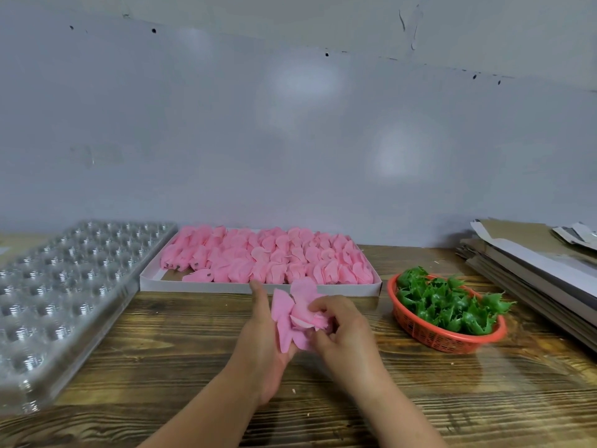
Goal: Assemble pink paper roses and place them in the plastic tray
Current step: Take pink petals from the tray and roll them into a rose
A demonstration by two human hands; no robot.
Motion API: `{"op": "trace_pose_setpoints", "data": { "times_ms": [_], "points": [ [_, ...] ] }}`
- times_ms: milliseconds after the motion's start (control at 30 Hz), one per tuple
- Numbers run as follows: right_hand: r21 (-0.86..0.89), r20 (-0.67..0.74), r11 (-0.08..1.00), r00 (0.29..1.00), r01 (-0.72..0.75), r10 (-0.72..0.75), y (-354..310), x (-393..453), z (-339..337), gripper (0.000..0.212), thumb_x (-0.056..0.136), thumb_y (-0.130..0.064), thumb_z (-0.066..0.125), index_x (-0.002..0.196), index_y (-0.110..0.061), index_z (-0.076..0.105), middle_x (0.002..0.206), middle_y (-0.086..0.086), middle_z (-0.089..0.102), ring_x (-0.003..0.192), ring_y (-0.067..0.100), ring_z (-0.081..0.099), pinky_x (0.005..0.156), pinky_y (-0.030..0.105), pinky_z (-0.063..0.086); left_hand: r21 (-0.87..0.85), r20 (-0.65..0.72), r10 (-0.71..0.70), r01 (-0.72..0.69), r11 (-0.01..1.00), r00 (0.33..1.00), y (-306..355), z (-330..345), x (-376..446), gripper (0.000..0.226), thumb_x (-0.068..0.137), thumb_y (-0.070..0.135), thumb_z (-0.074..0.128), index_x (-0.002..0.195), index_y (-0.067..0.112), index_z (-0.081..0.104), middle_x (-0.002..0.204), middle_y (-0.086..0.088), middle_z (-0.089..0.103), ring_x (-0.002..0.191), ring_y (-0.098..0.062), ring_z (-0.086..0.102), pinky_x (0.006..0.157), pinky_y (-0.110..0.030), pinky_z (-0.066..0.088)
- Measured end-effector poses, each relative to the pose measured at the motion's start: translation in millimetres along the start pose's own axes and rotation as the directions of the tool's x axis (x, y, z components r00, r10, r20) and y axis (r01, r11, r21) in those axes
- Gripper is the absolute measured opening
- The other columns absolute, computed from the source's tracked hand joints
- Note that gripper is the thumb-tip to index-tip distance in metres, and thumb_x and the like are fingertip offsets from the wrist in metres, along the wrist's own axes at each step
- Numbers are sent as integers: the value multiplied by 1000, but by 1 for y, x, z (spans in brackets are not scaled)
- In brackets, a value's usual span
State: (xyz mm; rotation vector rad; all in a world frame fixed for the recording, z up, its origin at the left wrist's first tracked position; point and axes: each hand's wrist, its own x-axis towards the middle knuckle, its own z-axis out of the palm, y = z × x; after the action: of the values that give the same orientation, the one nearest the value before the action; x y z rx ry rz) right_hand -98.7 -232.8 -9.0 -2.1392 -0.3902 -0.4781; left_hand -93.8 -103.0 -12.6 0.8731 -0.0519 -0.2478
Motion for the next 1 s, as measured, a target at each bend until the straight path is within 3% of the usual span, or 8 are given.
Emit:
{"op": "trace_pose_setpoints", "data": {
  "times_ms": [167,233,367,500,633,767,867,1000],
  "points": [
    [421,35,871,964,-255,265,-5,0,11,16,75,2,74,81,-6,61,72,4,59,66,11,50,63,23,41,576,-85,283,-185,797,955,-2,10,-11,65,74,73,23,85,35,75,82,9,76,82,1,69,73,-11,49],
    [614,101,715,931,-335,350,-4,-1,14,16,76,10,68,88,5,60,77,14,63,71,20,55,67,31,46,673,-4,339,-248,697,941,-2,13,-16,59,78,71,20,94,42,69,85,16,74,85,6,66,69,-2,44],
    [790,227,471,900,-393,371,-3,0,13,31,74,19,62,103,6,62,90,20,70,79,26,65,72,34,55,774,10,482,-313,551,876,-2,16,-20,60,78,71,21,130,49,42,127,25,48,124,2,42,102,-15,31],
    [843,287,356,896,-404,338,-3,0,11,36,71,15,63,105,2,63,91,18,71,80,27,65,74,36,54,783,-79,506,-260,565,859,7,16,-18,54,93,53,35,145,40,31,127,13,50,120,-14,49,105,-45,43],
    [851,358,300,895,-430,268,-6,-1,11,37,70,15,62,105,1,63,95,19,70,86,28,66,78,40,54,673,-137,524,-309,672,841,18,18,-16,38,80,39,64,115,36,50,124,15,55,121,-10,52,105,-33,39],
    [854,425,248,888,-458,174,-11,-3,9,38,64,11,65,100,0,67,97,21,69,87,28,68,77,39,57,593,-109,472,-324,737,875,24,18,-18,47,60,40,70,105,31,59,110,9,70,107,-15,64,102,-43,46],
    [841,471,242,875,-485,117,-15,-6,10,40,65,11,65,104,4,64,95,21,69,85,27,69,73,34,58,607,-59,410,-294,738,910,23,17,-20,39,65,32,75,102,27,64,95,4,74,99,-22,68,92,-45,51],
    [840,485,245,872,-484,62,-16,-6,9,36,69,17,60,102,5,65,97,22,66,88,28,66,78,35,57,631,-46,397,-281,723,917,16,16,-18,31,80,2,73,97,26,65,84,1,73,83,-14,69,69,-28,53]
  ]
}}
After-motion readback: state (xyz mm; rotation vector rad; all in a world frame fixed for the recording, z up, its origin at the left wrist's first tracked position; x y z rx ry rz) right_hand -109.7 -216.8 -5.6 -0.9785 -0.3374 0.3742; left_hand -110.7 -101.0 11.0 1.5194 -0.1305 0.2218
